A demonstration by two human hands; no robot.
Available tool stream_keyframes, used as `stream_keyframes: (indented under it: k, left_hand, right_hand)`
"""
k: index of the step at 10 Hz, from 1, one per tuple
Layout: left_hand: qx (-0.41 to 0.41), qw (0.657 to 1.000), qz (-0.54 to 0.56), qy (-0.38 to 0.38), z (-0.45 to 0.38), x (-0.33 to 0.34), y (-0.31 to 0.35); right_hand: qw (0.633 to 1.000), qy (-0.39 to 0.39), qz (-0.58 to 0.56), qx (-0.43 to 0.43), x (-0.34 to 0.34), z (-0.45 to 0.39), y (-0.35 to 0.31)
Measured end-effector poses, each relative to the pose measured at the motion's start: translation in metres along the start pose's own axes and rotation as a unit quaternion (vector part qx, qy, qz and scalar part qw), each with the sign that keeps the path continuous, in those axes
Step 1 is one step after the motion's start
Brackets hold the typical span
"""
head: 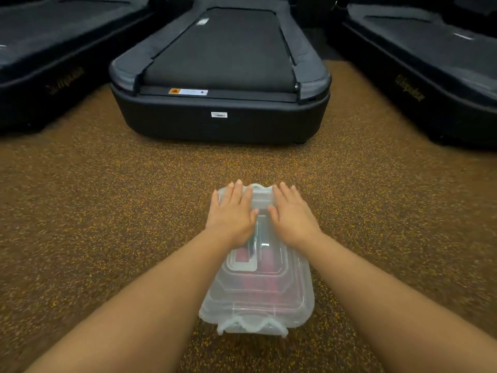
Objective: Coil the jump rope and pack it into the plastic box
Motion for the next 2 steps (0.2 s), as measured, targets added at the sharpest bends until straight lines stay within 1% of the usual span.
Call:
stream_keyframes:
  k: [1,2]
  left_hand:
    - [-0.006,0.999,0.002,-0.05,0.005,-0.016,0.003]
    - [-0.005,0.997,0.014,-0.078,0.012,-0.04,0.006]
  right_hand:
    - [0.998,-0.059,0.034,0.007,-0.006,0.006,-0.003]
    - [0.995,-0.085,0.051,0.0,-0.023,0.01,-0.011]
Point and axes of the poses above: each hand's wrist, its own z-axis away from the middle knuckle, its own x-axis out of the palm, y = z × x, the point moved 6 cm from there along -z, towards the middle knuckle, and after that the axes turned 2 degrees about z, right-handed, at the moved point
